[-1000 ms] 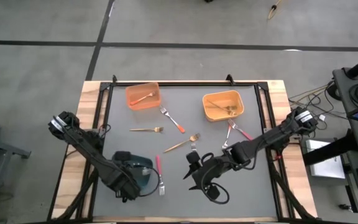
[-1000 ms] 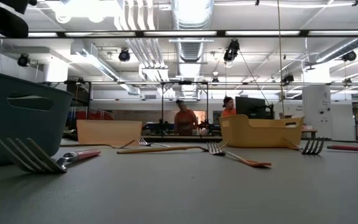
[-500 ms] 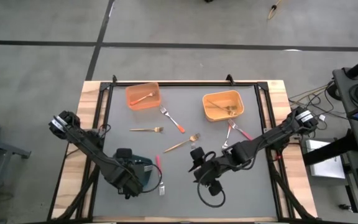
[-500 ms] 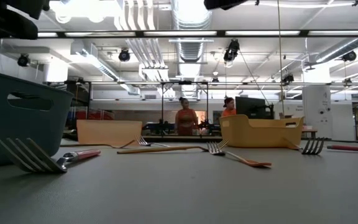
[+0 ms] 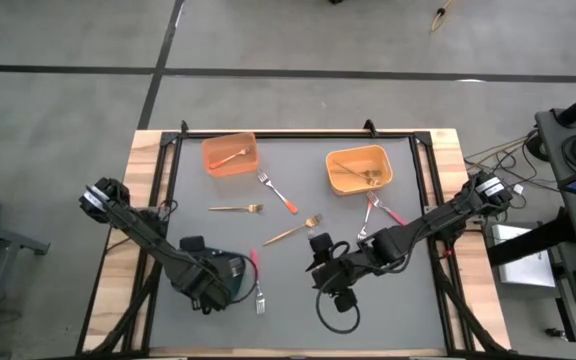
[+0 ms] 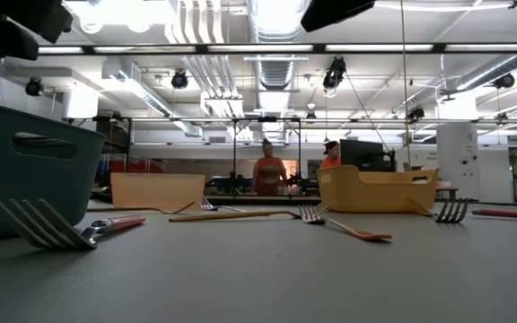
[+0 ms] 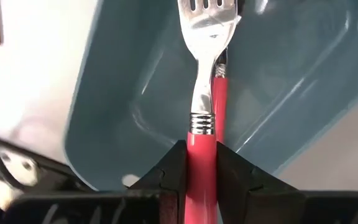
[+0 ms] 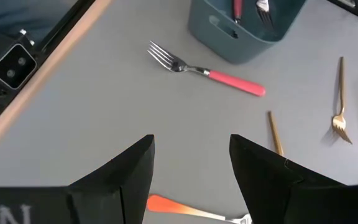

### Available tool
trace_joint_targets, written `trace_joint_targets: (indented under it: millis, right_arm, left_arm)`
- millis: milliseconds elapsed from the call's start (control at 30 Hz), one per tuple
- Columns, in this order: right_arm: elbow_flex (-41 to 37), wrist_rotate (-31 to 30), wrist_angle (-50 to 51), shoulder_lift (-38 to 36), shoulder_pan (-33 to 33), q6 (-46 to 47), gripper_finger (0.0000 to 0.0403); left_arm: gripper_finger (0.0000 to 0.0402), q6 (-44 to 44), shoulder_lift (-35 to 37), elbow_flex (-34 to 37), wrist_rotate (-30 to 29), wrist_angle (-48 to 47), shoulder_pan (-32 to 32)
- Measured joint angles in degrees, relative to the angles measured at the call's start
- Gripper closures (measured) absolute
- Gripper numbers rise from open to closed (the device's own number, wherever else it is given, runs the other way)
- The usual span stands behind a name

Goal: Sort silverware by color (type)
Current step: Put the pink fork into the blue bin

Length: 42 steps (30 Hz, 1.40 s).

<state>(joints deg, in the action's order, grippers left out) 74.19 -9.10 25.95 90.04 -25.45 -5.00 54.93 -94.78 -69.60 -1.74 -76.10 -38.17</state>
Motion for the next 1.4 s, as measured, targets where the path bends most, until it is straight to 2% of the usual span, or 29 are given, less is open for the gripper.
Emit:
trace_joint_targets:
  millis: [133, 767, 1400]
  right_arm:
    - [-0.1, 0.0, 0.0, 0.0, 0.0, 0.6, 0.0202]
    - [-0.2, 0.0, -0.1, 0.0, 0.0, 0.5, 0.0202]
    - [-0.4, 0.0, -1.0, 0.0, 0.0, 0.5, 0.0202]
  left_arm:
    - [0.0358, 4.9, -0.2, 0.0, 0.4, 0.1, -0.4]
    - [0.0358, -1.3, -4.5, 0.0, 0.8, 3.7, 0.0]
    - [0.0357, -1.5, -7.7, 0.0, 0.8, 3.7, -0.4]
